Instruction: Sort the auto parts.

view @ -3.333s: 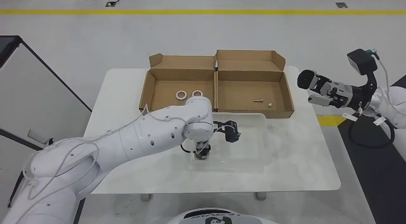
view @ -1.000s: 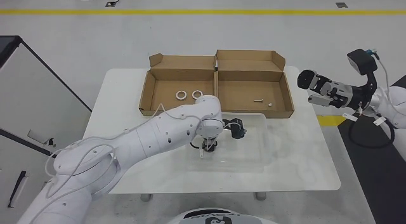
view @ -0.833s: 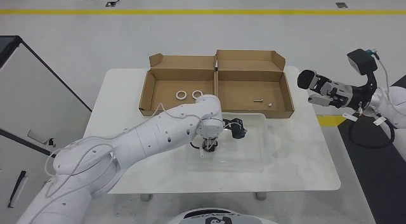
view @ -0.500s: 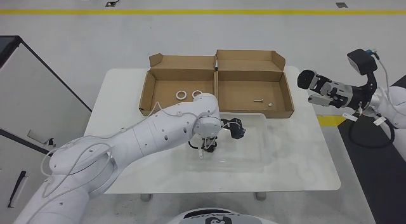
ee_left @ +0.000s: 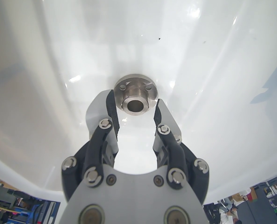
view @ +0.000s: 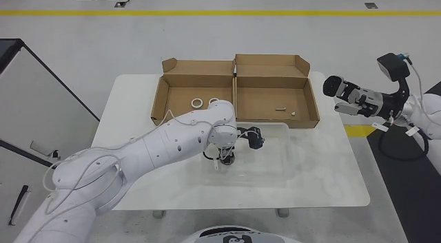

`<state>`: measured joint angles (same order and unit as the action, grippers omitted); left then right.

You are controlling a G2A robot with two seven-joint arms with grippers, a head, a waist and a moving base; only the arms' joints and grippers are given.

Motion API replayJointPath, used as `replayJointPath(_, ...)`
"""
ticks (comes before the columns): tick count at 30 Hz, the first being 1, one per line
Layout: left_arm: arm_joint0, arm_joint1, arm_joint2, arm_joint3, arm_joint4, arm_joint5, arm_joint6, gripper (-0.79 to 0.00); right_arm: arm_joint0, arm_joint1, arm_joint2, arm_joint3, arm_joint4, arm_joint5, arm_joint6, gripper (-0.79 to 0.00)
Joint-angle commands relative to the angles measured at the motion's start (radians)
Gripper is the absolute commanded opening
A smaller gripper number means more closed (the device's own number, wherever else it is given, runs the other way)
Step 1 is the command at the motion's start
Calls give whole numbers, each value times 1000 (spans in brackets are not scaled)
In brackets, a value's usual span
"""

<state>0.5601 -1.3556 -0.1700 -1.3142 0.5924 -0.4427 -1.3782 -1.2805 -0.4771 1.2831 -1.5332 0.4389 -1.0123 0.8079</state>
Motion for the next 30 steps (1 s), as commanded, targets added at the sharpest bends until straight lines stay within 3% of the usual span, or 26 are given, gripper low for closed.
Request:
replayJointPath(1, 1, -1, 0, 4, 0, -4, 4, -416, 0, 0, 0, 0, 0, 0, 0, 0)
replayJointPath(15, 6, -7, 0, 34, 4, -18, 18, -477, 0, 0, 0, 0, 0, 0, 0, 0)
replayJointPath(30, 2, -6, 0, 35, -6, -22, 22, -437, 0, 0, 0, 0, 0, 0, 0, 0)
